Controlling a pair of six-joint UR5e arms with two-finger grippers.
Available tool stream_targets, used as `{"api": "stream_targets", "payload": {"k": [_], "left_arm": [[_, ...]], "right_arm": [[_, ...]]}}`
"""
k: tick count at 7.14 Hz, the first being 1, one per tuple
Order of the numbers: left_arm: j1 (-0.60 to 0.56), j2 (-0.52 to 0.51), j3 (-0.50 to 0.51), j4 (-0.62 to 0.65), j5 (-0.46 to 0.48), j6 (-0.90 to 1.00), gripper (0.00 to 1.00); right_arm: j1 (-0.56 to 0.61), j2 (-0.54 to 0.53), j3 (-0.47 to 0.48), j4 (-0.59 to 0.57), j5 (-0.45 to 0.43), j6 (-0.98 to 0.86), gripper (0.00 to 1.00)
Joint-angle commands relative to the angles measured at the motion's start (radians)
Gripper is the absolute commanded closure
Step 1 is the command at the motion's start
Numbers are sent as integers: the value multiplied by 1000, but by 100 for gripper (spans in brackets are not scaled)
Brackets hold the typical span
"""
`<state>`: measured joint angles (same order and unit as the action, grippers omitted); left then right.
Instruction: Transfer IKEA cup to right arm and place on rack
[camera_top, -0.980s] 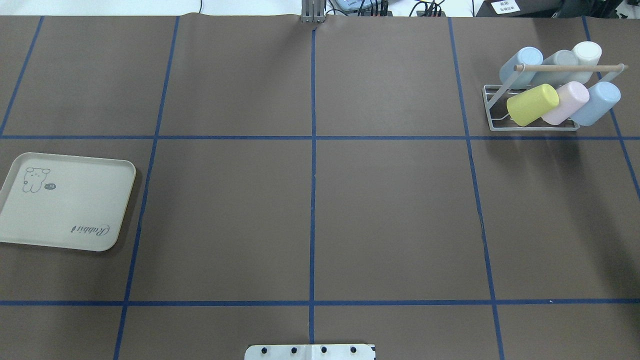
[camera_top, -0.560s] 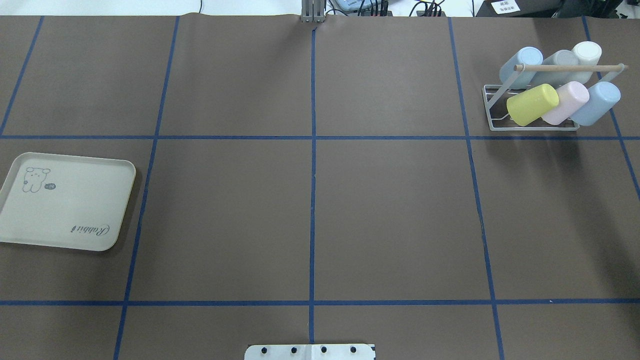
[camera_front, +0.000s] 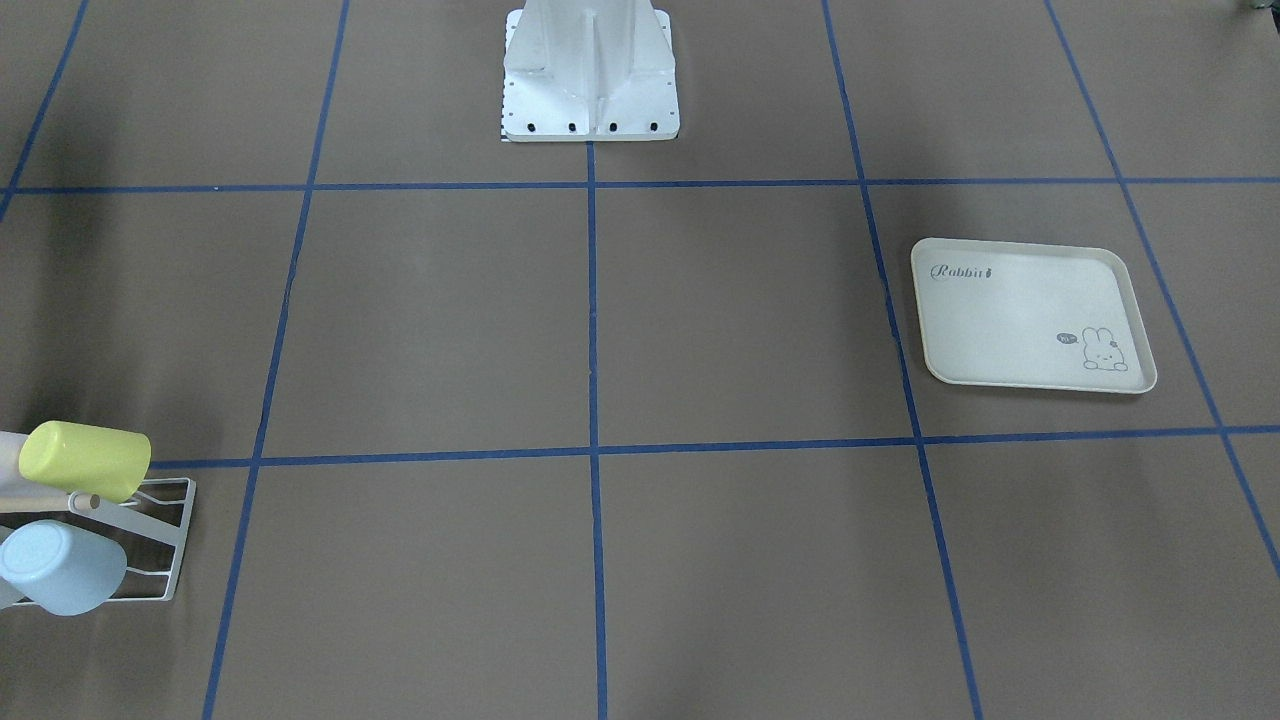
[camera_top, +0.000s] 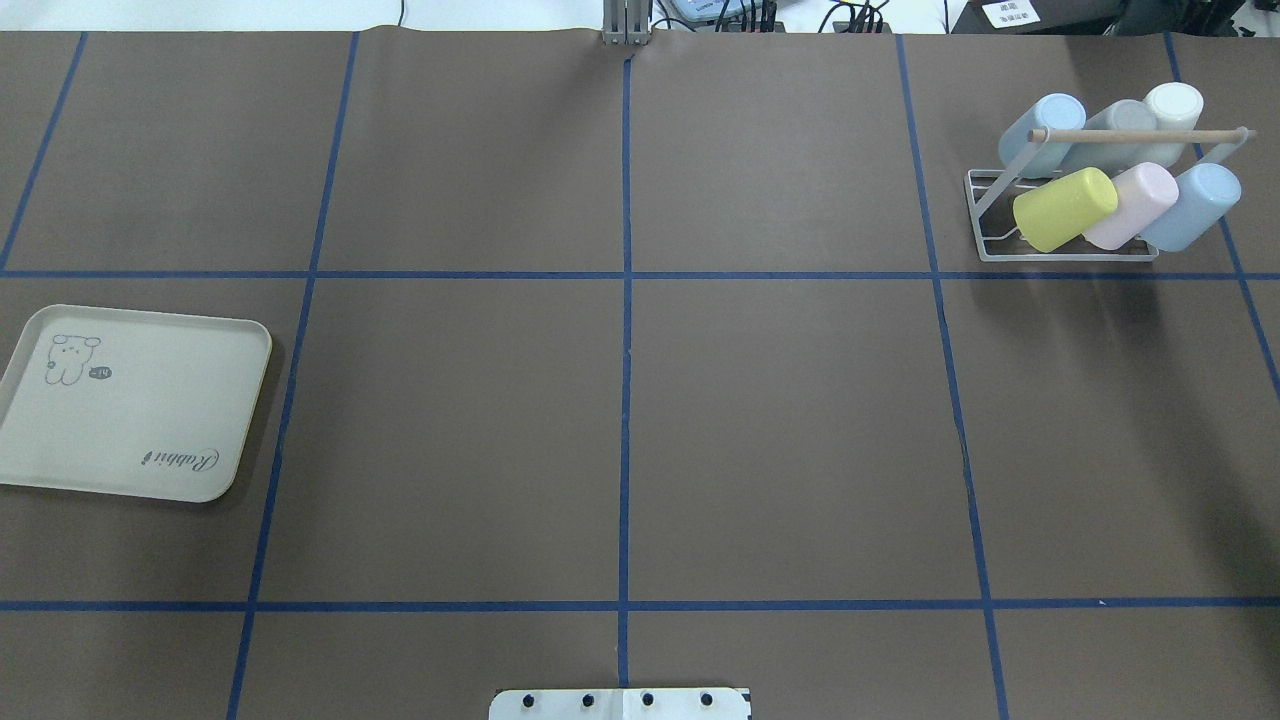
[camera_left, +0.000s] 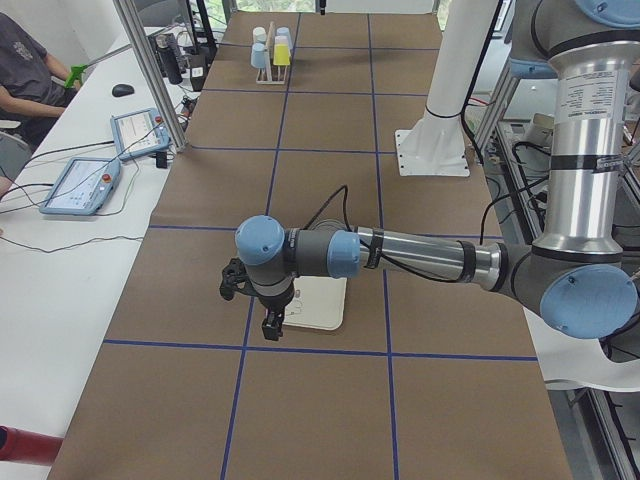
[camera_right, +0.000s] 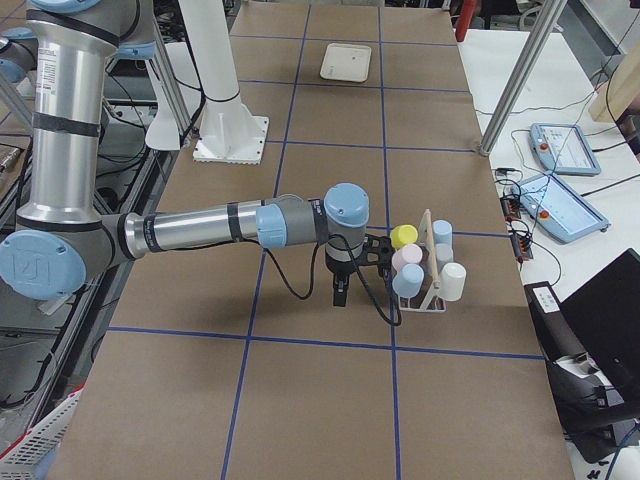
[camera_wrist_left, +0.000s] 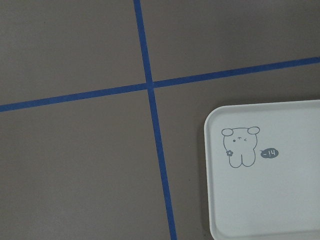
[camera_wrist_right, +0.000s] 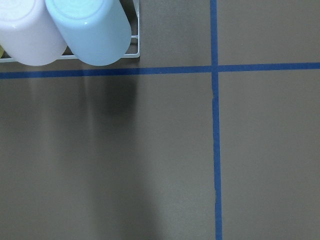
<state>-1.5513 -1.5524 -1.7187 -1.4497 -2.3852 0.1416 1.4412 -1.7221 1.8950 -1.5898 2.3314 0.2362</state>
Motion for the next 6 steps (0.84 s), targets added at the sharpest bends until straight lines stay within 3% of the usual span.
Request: {"api": "stream_targets", "payload": {"k": [1, 6], "left_arm": [[-1, 3, -16, 2, 0, 0, 0], [-3, 17, -70, 6, -9, -2, 0]], "right_arm": [[-1, -7, 15, -1, 2, 0, 1], [-1, -22, 19, -1, 17, 2, 1]]}}
